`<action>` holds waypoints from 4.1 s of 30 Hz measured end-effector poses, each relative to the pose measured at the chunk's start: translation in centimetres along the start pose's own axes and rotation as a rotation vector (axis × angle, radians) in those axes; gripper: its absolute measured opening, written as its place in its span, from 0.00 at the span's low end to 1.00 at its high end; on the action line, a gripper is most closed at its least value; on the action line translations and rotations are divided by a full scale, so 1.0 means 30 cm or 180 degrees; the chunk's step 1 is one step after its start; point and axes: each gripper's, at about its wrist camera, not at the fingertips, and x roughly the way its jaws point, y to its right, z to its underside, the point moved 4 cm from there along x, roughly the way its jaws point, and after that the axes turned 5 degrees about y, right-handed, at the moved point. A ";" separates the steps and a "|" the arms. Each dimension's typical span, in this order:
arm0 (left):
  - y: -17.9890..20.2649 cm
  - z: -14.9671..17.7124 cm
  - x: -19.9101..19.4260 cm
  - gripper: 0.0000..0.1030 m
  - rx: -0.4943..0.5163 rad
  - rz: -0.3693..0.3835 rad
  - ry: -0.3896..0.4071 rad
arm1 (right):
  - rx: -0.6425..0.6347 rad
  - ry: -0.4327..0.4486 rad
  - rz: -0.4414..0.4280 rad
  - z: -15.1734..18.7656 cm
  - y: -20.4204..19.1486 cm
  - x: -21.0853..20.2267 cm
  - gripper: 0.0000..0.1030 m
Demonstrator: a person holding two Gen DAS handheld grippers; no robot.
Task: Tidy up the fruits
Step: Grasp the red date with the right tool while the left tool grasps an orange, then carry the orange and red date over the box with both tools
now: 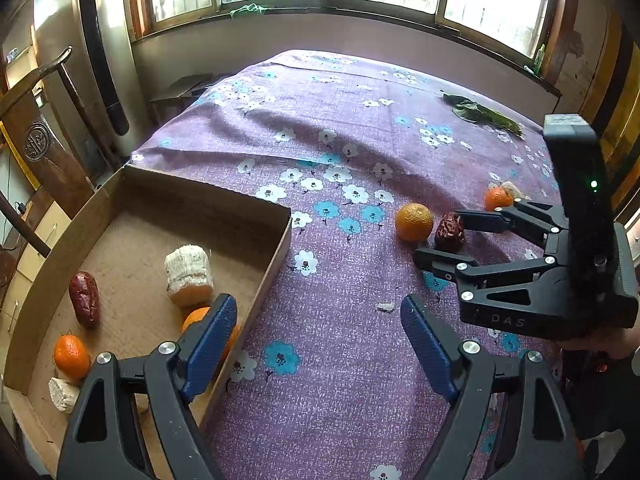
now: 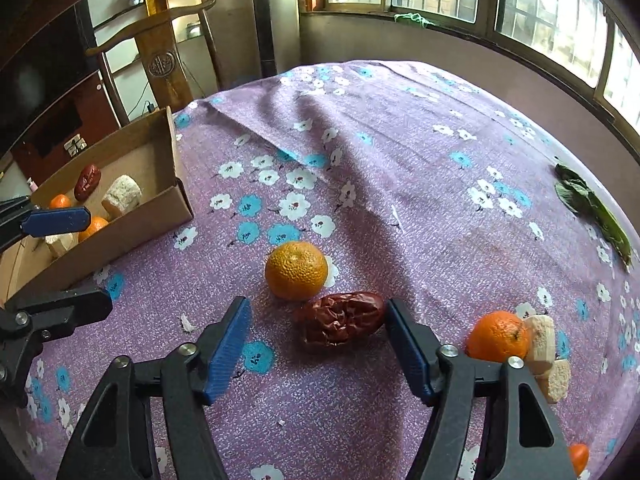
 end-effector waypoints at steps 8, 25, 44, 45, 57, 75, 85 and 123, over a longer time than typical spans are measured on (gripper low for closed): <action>0.034 -0.004 0.015 0.81 -0.0033 0.0063 -0.0011 | 0.0553 -0.0073 0.0073 0.066 0.054 -0.075 0.46; 0.173 -0.132 0.178 0.81 0.0058 0.0075 0.0033 | 0.0900 -0.0003 0.0505 0.235 0.021 -0.219 0.47; 0.178 -0.087 0.211 0.28 -0.0018 0.0342 -0.0025 | 0.0866 0.0012 0.0431 0.244 0.006 -0.243 0.47; 0.176 -0.078 0.192 0.28 -0.0013 0.0367 -0.0017 | 0.0865 0.0030 0.0424 0.244 0.000 -0.253 0.47; 0.140 0.063 -0.051 0.28 0.0256 0.0292 0.0169 | 0.1127 0.0294 0.0220 0.289 -0.109 -0.378 0.47; -0.071 0.143 -0.235 0.29 0.0193 -0.0090 0.0463 | 0.0776 0.0342 0.0055 0.203 -0.366 -0.390 0.47; -0.246 0.167 -0.300 0.29 -0.0013 -0.0298 0.0532 | 0.0481 0.0339 -0.0099 0.096 -0.509 -0.332 0.47; -0.494 0.298 -0.267 0.29 -0.0372 -0.0449 0.0240 | -0.0047 0.0092 -0.0440 -0.175 -0.740 -0.007 0.47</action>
